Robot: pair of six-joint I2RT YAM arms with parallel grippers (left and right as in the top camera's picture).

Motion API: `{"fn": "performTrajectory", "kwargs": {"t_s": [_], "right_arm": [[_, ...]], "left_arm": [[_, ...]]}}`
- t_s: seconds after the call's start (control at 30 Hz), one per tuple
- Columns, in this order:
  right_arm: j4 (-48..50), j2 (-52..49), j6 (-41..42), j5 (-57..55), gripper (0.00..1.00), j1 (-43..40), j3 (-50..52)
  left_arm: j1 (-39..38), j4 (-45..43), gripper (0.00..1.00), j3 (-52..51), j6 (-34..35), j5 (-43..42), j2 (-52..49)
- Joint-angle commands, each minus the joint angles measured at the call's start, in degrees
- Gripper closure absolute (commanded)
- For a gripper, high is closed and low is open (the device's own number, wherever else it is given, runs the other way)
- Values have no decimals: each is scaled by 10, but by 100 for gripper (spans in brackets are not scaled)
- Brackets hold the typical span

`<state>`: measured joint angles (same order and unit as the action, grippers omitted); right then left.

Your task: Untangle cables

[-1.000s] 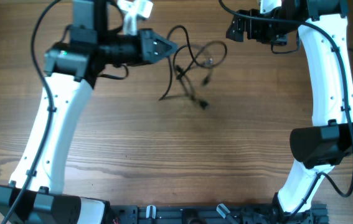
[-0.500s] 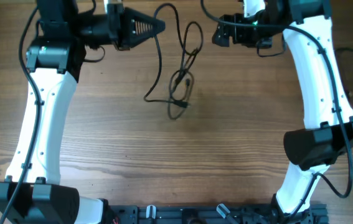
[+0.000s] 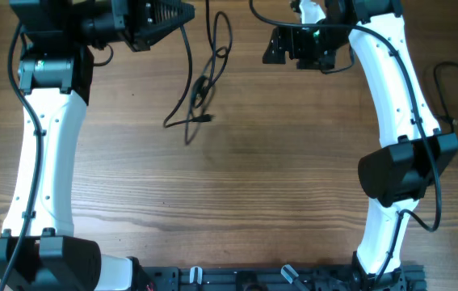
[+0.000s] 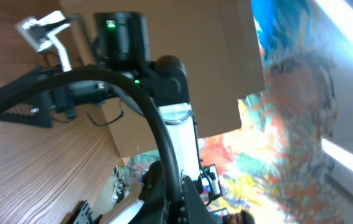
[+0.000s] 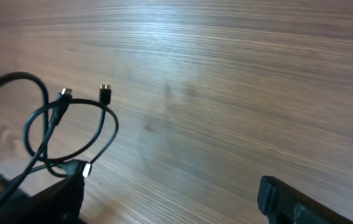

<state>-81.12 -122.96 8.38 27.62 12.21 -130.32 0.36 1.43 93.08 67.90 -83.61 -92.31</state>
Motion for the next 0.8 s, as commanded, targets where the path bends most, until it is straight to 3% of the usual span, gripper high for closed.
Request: {"fn": "performTrajectory", "kwargs": {"t_s": [0.0,0.13,0.37,0.53,0.77], "right_arm": [[22,8,-22,96,18,2,-5],[71,39,-8,106,17,25,-5],[80,39,13,102,17,75,-4],[74,35,99,-3,17,98,-4],[98,-2,128,-12,20,100,4]], "left_arm": [[-1,59,96,7,-78,34,0],[-3,170,96,7,-110,118,0],[-2,173,96,7,-112,132,0],[-2,173,96,7,-106,132,0],[-2,173,96,7,-105,125,0]]}}
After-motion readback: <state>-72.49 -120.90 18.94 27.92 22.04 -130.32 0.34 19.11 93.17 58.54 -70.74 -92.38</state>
